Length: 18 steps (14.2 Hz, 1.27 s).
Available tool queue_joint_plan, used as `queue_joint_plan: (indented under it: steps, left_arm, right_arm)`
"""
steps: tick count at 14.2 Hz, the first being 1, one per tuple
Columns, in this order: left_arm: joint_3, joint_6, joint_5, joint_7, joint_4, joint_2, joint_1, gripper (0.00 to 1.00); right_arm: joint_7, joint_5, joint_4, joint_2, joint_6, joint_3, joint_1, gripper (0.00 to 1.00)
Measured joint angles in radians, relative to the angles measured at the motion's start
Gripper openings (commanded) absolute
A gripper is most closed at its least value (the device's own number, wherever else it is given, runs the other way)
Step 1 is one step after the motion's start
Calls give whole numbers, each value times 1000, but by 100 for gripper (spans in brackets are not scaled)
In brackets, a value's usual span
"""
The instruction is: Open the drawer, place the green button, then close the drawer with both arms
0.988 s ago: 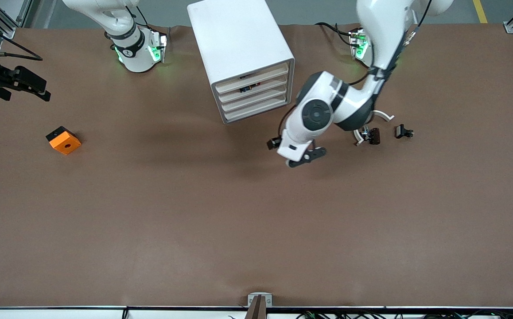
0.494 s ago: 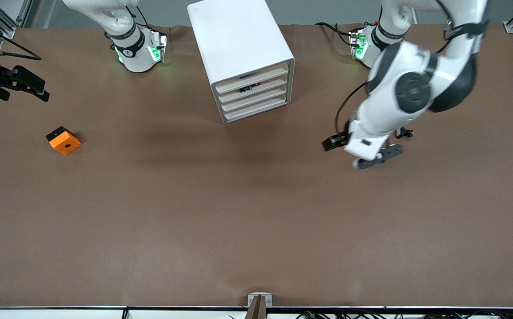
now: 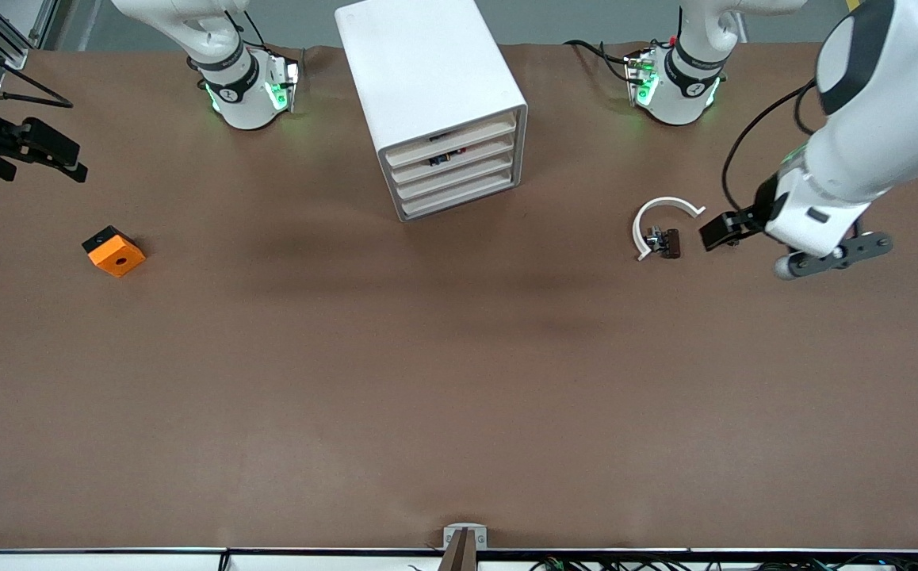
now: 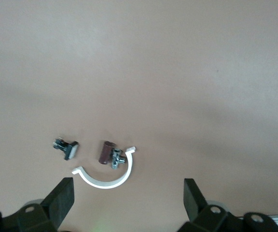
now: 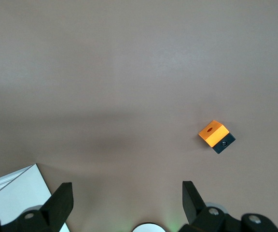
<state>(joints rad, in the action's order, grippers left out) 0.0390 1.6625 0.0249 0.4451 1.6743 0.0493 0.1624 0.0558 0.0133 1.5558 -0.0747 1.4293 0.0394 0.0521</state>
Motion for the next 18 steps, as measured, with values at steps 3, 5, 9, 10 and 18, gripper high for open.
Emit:
queue_joint_plan:
  steps: [3,5,9,10,18]
  left_arm:
    - [0,-8,-2,-141,-10,-45,-84,100]
    - [9,-25,-2,-232,-11,-70,-150,100]
    - [68,-107,-2,-273,-38,-108,-241,100]
    - [71,-114,-2,-273,-41,-120,-241,100]
    - [85,-157,-2,-281,-41,-184,-243,100]
  right_arm:
    - [0,0,0,0,3,0,0,100]
    - [0,0,0,0,4,0,0,100]
    - [0,0,-1,0,4,0,0,100]
    - [0,0,-1,0,4,0,0,100]
    - [0,0,-3,0,6,-1,0,100]
